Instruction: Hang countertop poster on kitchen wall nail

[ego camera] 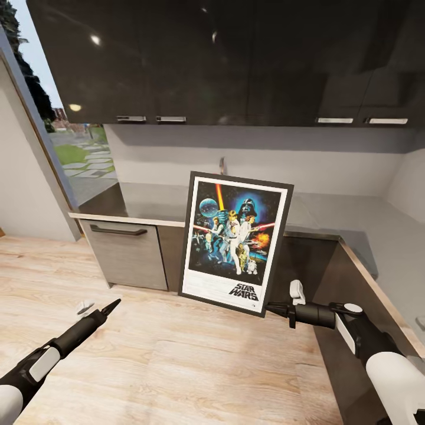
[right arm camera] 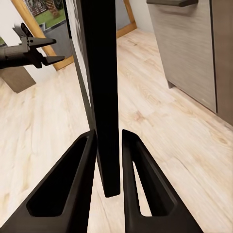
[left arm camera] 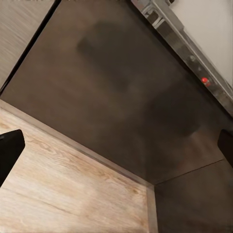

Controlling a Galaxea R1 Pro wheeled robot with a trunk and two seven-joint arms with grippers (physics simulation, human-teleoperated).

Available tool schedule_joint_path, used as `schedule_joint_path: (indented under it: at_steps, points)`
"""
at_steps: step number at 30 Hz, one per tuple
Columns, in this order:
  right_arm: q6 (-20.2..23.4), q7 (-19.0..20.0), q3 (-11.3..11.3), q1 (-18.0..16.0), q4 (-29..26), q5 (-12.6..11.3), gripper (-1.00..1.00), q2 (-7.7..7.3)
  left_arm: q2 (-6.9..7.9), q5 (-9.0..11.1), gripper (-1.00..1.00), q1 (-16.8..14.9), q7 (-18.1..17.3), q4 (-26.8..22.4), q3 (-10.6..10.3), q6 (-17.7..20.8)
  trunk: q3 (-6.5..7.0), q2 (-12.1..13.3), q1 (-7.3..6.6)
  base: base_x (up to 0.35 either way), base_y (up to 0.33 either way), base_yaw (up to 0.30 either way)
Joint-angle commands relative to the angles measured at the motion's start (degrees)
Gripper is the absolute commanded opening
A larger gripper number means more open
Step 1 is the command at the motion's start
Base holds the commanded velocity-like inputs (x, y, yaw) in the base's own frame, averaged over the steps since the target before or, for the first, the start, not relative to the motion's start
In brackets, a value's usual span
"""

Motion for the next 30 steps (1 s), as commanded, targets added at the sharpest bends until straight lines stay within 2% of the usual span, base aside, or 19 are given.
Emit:
schedule_joint_path:
  at_steps: [1, 17, 30]
  points:
    - [0.21, 0.26, -0.09, -0.05, 0.02, -0.08, -1.00, 0.03, 0.03, 0.46, 1.00, -0.06, -0.19, 0.03, -0.18, 0.30, -0.10, -0.08, 0.02, 0.000, 0.000, 0.000]
    - [0.15, 0.27, -0.09, -0.05, 0.02, -0.02, -1.00, 0.00, 0.03, 0.53, 1.00, -0.07, -0.19, 0.08, -0.18, 0.22, -0.10, -0.08, 0.02, 0.000, 0.000, 0.000]
    - [0.15, 0.27, -0.12, -0.05, 0.02, -0.02, -1.00, 0.00, 0.03, 0.38, 1.00, -0.07, -0.19, 0.03, -0.18, 0.30, 2.24, 5.13, -2.84, 0.000, 0.000, 0.000]
